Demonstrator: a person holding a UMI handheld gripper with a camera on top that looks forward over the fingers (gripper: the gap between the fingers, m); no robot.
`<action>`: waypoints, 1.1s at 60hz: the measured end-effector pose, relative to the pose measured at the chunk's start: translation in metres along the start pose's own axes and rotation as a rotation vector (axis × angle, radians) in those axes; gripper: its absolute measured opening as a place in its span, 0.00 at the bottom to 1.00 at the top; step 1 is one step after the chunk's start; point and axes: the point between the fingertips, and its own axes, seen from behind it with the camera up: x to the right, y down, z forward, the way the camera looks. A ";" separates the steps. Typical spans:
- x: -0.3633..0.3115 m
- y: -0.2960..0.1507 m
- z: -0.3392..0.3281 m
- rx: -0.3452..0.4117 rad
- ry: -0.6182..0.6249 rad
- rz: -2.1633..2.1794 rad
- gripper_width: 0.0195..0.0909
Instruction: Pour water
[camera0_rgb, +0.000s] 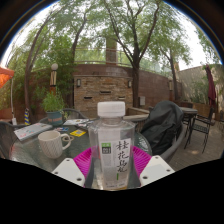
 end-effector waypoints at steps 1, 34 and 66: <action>0.002 0.000 0.000 -0.003 0.003 -0.001 0.52; -0.107 -0.114 0.088 0.159 0.131 -1.747 0.38; -0.148 -0.124 0.095 0.256 0.168 -2.424 0.39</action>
